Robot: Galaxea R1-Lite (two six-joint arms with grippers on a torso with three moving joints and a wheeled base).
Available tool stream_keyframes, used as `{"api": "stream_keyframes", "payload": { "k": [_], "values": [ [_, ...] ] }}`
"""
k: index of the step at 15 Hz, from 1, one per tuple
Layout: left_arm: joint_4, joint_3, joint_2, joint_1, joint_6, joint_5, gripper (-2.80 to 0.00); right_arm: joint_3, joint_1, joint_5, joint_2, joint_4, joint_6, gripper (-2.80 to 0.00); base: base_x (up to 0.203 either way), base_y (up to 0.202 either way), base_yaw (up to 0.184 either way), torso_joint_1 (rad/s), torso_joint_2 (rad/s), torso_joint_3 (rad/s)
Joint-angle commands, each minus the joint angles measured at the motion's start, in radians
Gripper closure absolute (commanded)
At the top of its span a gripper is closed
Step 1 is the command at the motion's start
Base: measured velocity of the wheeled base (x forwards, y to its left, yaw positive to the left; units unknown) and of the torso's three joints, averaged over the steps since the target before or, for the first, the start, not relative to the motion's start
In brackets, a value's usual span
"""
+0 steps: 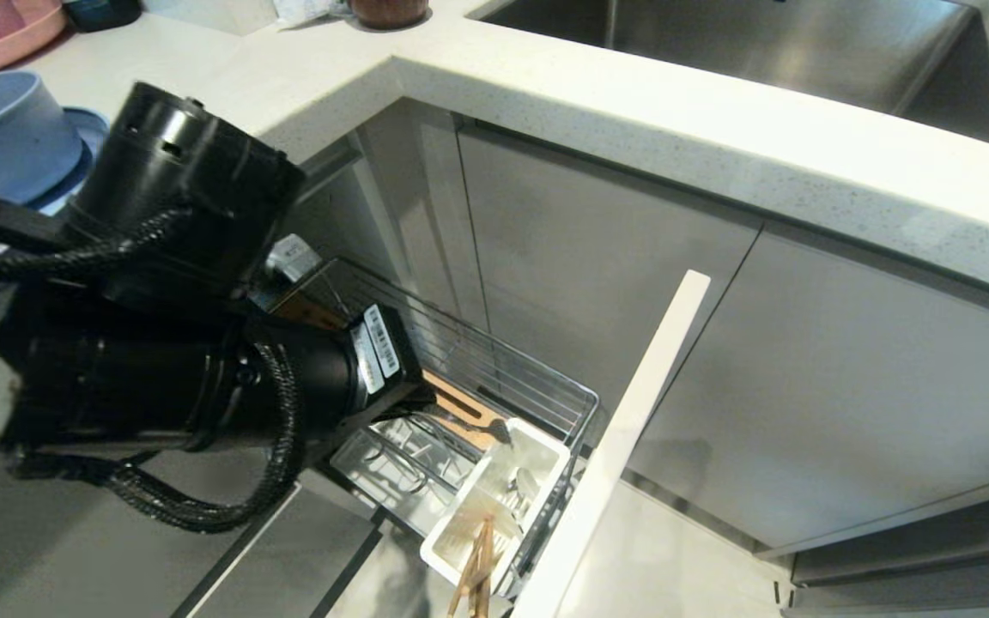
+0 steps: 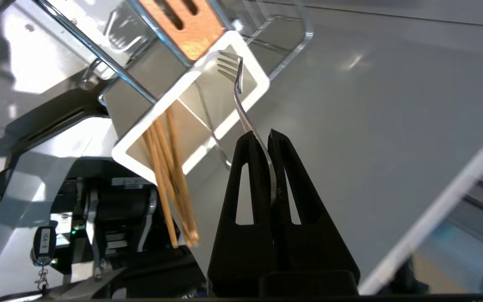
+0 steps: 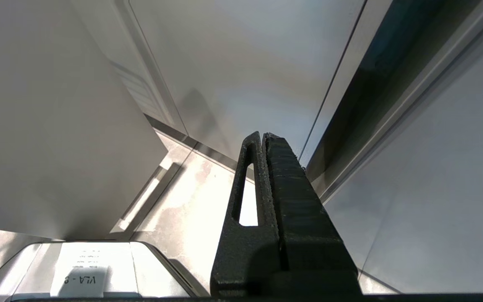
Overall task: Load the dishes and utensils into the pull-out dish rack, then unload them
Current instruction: Take the fork out of the cupboard
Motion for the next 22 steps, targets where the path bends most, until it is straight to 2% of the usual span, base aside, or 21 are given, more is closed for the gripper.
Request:
{"api": "stream_keyframes", "payload": {
  "k": [1, 9, 11, 13, 15, 17, 20, 21, 22],
  "values": [
    [0.041, -0.04, -0.061, -0.007, 0.0, 0.002, 0.0, 0.002, 0.0, 0.0, -0.003, 0.0, 0.001, 0.0, 0.0, 0.0, 0.0, 0.0, 0.0, 0.0],
    [0.156, -0.184, -0.21, -0.02, 0.005, 0.006, 0.0, 0.002, 0.0, 0.0, -0.003, 0.0, 0.001, 0.0, 0.0, 0.0, 0.0, 0.0, 0.0, 0.0],
    [0.161, -0.232, -0.273, -0.018, 0.016, 0.038, 0.0, 0.002, 0.0, 0.0, -0.003, 0.0, 0.0, 0.0, 0.0, 0.0, 0.0, 0.0, 0.0, 0.0],
    [0.159, -0.277, -0.338, -0.009, 0.068, 0.083, 0.0, 0.002, 0.0, 0.0, -0.004, 0.0, 0.0, 0.0, 0.0, 0.0, 0.0, 0.0, 0.0, 0.0],
    [0.155, -0.33, -0.39, 0.035, 0.116, 0.111, 0.0, 0.002, 0.0, 0.0, -0.004, 0.0, 0.001, 0.0, 0.0, 0.0, 0.0, 0.0, 0.0, 0.0],
    [0.138, -0.373, -0.445, 0.11, 0.18, 0.109, 0.0, 0.002, 0.0, 0.0, -0.003, 0.0, 0.0, 0.0, 0.0, 0.0, 0.0, 0.0, 0.0, 0.0],
    [0.045, -0.387, -0.517, 0.191, 0.266, 0.105, 0.0, 0.002, 0.0, 0.0, -0.003, 0.0, 0.0, 0.0, 0.0, 0.0, 0.0, 0.0, 0.0, 0.0],
    [0.031, -0.388, -0.527, 0.226, 0.284, 0.105, 0.0, 0.002, 0.0, 0.0, -0.003, 0.0, 0.0, 0.0, 0.0, 0.0, 0.0, 0.0, 0.0, 0.0],
    [0.01, -0.388, -0.539, 0.295, 0.311, 0.105, 0.0, 0.002, 0.0, 0.0, -0.003, 0.0, 0.0, 0.0, 0.0, 0.0, 0.0, 0.0, 0.0, 0.0]
  ]
}}
